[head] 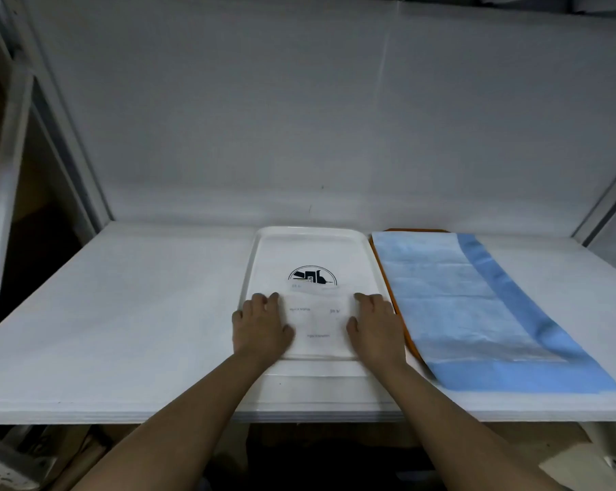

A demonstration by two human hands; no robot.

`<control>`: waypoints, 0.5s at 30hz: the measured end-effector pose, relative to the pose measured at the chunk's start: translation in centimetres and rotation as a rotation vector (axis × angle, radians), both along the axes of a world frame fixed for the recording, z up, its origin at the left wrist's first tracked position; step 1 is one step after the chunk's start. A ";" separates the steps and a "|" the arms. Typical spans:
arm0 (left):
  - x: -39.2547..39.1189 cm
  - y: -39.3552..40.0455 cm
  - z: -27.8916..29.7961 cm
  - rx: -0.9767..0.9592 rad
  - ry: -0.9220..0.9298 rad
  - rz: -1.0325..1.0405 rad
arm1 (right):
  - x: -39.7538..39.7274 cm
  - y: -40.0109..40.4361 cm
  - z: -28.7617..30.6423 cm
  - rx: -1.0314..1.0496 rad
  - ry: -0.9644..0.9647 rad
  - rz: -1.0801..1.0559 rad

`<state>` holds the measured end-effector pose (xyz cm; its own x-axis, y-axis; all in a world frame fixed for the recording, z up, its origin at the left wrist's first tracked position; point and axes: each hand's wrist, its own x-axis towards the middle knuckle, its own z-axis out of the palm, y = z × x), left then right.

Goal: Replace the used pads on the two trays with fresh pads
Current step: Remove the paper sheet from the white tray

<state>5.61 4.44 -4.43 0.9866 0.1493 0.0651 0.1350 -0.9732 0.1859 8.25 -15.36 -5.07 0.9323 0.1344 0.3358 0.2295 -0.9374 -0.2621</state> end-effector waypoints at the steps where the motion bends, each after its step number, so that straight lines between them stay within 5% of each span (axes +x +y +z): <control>1: 0.4 -0.1 -0.3 0.014 0.006 -0.055 | 0.2 0.3 -0.1 -0.028 -0.032 0.079; 6: 2.6 -1.4 -2.1 0.138 0.096 -0.356 | 2.1 2.2 -0.6 -0.283 0.161 0.326; 9: 3.7 -1.5 -3.1 0.108 0.100 -0.342 | 3.6 2.0 -1.8 -0.231 0.363 0.294; 15: 4.7 -1.4 -3.9 0.040 0.073 -0.272 | 4.3 2.0 -2.8 -0.108 0.376 0.167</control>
<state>10.34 3.09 -8.34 0.9923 -0.1233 -0.0074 -0.1209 -0.9819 0.1462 12.59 -13.32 -7.91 0.9495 0.3100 -0.0480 0.2879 -0.9220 -0.2588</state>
